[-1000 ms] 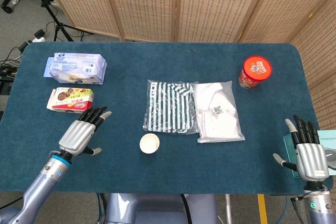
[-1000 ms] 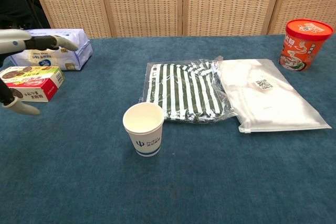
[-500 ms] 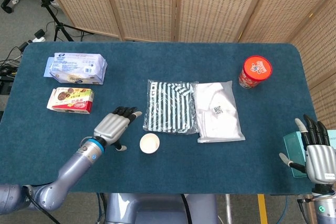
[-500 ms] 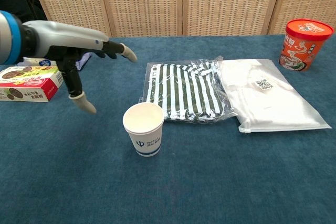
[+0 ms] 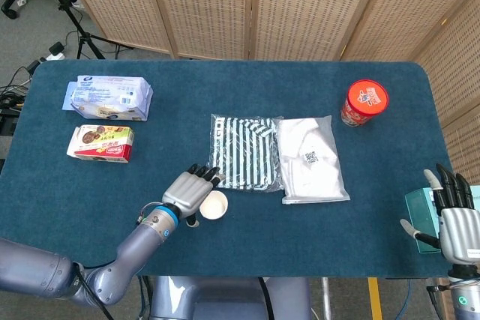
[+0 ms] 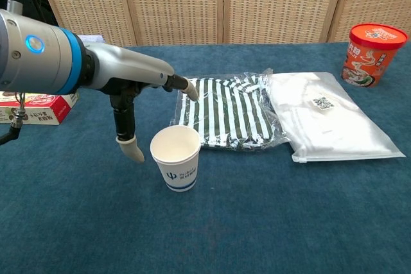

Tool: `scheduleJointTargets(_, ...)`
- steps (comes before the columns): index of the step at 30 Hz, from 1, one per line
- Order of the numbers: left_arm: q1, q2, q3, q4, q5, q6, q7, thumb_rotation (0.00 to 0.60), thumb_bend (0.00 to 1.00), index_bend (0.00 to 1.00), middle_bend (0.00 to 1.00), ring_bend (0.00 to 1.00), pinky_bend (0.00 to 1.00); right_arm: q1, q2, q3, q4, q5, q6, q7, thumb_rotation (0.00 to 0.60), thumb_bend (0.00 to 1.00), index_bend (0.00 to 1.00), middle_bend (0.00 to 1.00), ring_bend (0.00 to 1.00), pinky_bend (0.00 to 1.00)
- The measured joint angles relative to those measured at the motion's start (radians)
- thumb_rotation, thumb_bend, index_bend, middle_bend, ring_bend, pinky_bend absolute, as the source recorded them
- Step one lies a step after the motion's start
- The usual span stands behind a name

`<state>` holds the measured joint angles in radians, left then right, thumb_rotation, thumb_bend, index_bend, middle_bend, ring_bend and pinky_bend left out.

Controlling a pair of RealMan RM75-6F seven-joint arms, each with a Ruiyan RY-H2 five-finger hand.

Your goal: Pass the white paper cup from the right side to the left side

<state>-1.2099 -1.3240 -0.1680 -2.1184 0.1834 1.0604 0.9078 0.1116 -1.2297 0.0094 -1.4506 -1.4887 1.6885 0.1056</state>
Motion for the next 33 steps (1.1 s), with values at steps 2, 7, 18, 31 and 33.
scheduleJointTargets(2,-0.014,-0.020,0.013,0.012,-0.005,0.013,0.008,0.600,0.08,0.11,0.00,0.00,0.00,-0.004,0.002,0.004,0.000,-0.002,-0.002,0.004,0.600,0.11,0.00,0.00,0.00,0.00)
scheduleJointTargets(7,-0.040,-0.060,0.029,0.038,-0.024,0.037,0.013,0.600,0.08,0.11,0.00,0.00,0.00,-0.016,0.007,0.017,-0.002,-0.011,-0.002,0.013,0.600,0.11,0.00,0.00,0.00,0.00)
scheduleJointTargets(18,-0.082,-0.149,0.047,0.094,-0.058,0.058,0.020,0.600,0.10,0.11,0.00,0.00,0.00,-0.033,0.020,0.041,-0.005,-0.011,-0.015,0.043,0.600,0.11,0.00,0.00,0.00,0.00)
scheduleJointTargets(31,-0.093,-0.160,0.052,0.095,-0.068,0.071,0.013,0.600,0.22,0.15,0.00,0.00,0.00,-0.047,0.025,0.060,-0.004,-0.014,-0.022,0.058,0.600,0.11,0.00,0.00,0.00,0.00)
scheduleJointTargets(33,-0.094,-0.148,0.058,0.091,-0.074,0.081,0.019,0.600,0.22,0.15,0.00,0.00,0.00,-0.048,0.025,0.062,-0.005,-0.016,-0.024,0.059,0.600,0.11,0.00,0.00,0.00,0.00)
